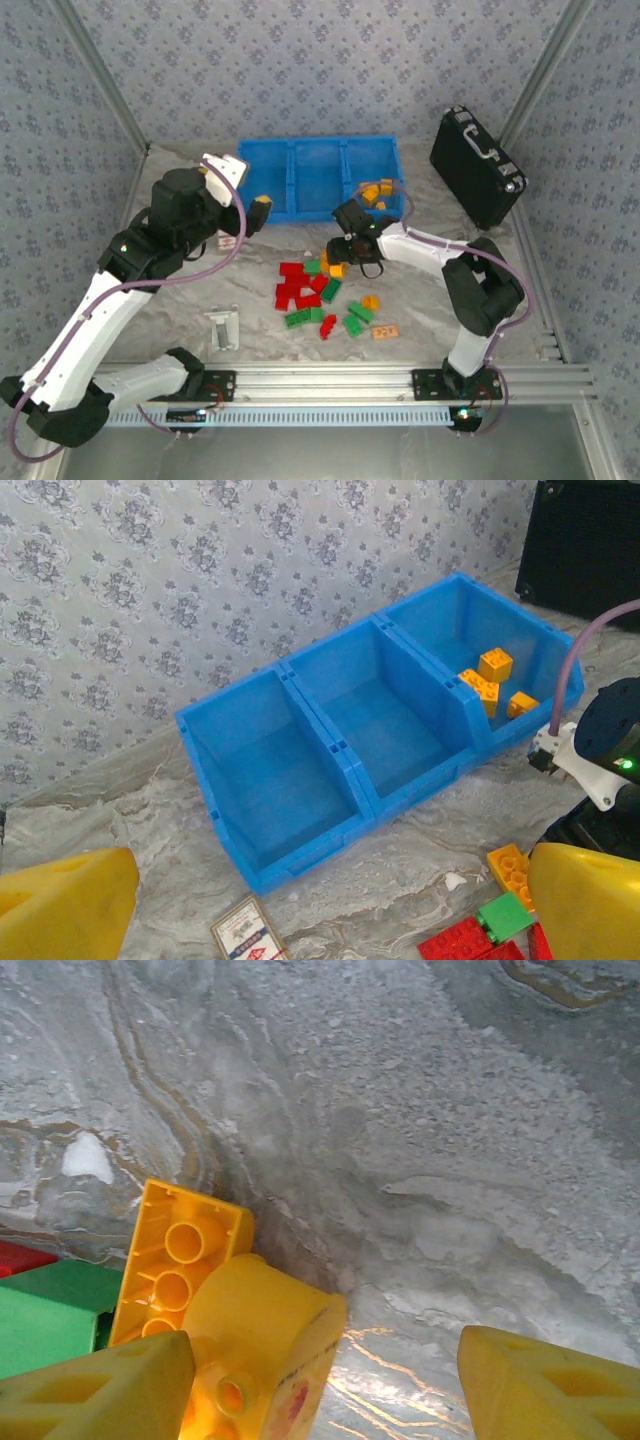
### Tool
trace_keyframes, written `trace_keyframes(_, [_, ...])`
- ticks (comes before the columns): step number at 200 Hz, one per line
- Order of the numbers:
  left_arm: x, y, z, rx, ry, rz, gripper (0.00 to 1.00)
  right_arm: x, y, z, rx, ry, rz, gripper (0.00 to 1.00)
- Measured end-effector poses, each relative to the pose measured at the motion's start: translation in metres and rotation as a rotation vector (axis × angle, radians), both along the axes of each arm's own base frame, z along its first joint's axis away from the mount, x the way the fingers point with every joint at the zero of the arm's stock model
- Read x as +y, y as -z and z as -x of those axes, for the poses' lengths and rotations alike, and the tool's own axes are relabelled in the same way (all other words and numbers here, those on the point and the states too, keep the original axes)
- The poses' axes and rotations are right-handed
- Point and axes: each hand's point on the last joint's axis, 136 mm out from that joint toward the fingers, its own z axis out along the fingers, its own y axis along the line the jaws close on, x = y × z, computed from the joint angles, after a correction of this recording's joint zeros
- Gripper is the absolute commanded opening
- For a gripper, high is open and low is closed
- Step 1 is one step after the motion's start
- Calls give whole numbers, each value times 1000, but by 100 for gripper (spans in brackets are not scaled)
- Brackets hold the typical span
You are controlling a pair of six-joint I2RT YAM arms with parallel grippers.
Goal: Sort the legos into containers by color
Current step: Pick up the lego from the center of the table, then place the lego in the container.
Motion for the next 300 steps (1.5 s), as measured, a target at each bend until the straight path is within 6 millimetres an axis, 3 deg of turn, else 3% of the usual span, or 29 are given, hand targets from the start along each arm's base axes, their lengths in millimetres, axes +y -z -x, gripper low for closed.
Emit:
trace_keyframes(37, [3,-4,5,-11,-3,17,100,6,4,5,14,-6,-7,70])
trace_keyframes(84, [7,-10,9,-25,-4,30,100,11,24,20,65,-32,15,69])
trace_keyframes(134, [9,-14,13,-36,-4,39,100,6,33,29,96,-24,27,53])
trace_keyframes(185, [9,-13,13,-34,-5,41,100,-1,28,28,90,-10,41,40])
trace_keyframes(231, [9,-9,12,-27,-6,35,100,-22,-2,12,58,21,41,34])
trace_keyframes(273, [9,-5,11,-22,-8,28,100,-28,-53,-33,-55,34,-5,34])
trace_keyframes(300, [8,-5,10,-25,-8,28,100,-45,-78,-61,-112,60,-9,34])
